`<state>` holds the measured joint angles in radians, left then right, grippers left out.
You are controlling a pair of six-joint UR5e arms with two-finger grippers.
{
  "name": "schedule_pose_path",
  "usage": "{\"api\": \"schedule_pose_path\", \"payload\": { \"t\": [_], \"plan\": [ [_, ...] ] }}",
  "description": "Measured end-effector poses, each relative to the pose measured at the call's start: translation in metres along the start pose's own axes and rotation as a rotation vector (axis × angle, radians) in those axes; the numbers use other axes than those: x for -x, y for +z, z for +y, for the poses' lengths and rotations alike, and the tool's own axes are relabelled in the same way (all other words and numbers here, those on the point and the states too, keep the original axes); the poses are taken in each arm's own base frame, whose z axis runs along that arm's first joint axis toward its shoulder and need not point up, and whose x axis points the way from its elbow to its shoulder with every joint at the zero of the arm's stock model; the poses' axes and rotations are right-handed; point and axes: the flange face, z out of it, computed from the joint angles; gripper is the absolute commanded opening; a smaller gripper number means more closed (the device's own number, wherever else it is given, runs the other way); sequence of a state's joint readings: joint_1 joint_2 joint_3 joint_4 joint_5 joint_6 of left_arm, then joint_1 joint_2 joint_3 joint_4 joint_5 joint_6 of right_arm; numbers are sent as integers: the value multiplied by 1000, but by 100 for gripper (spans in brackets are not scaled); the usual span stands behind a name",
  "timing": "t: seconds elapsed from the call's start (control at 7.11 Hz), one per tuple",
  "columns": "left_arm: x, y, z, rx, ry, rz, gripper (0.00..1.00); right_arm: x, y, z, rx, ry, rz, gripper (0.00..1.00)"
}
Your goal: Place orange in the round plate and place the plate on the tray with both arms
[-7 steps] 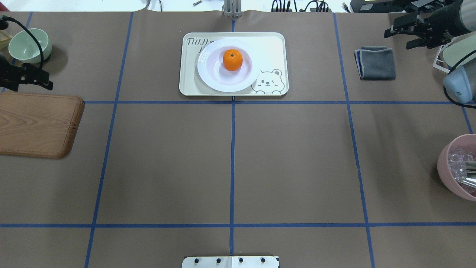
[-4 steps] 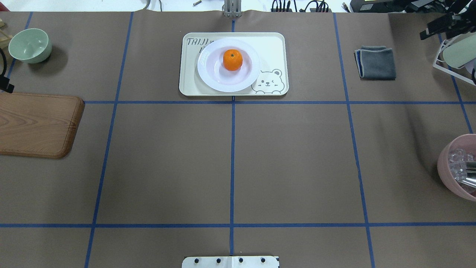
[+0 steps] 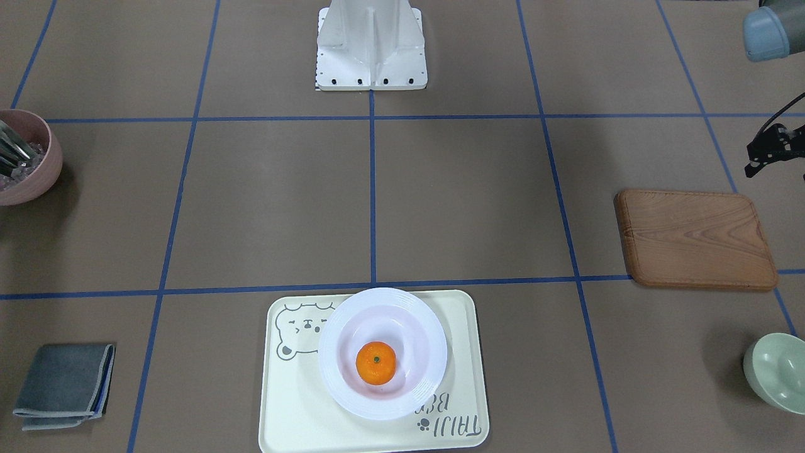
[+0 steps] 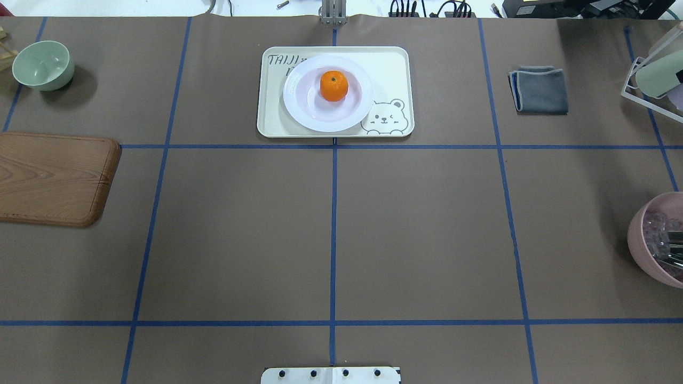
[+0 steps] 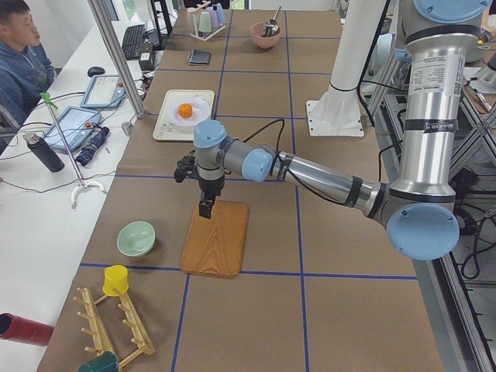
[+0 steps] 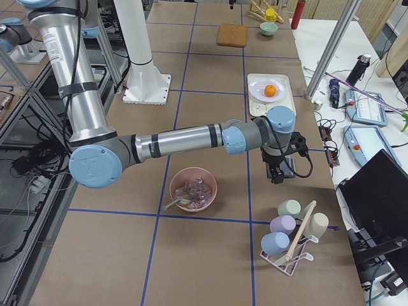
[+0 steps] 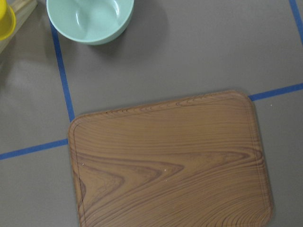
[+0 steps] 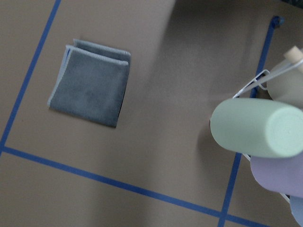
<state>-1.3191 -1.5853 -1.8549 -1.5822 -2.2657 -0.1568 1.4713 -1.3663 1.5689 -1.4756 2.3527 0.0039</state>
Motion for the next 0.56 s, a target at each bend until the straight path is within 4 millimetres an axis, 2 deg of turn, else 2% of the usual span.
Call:
{"api": "schedule_pose_path", "payload": {
  "t": [0.14,0.28,0.42,0.56],
  "plan": [
    [0,3,2,15,-3,28,98,-1,-7,21,0,0,11,100],
    [2,4,5,25,-1,49,98,3,-21,32,-3,7,17,100],
    [7,6,10,35,-1,57,98,14,-26,37,16,11,26,100],
    [15,9,20,45,-8,61,98,24,-21,37,51,12,50,100]
  ]
}}
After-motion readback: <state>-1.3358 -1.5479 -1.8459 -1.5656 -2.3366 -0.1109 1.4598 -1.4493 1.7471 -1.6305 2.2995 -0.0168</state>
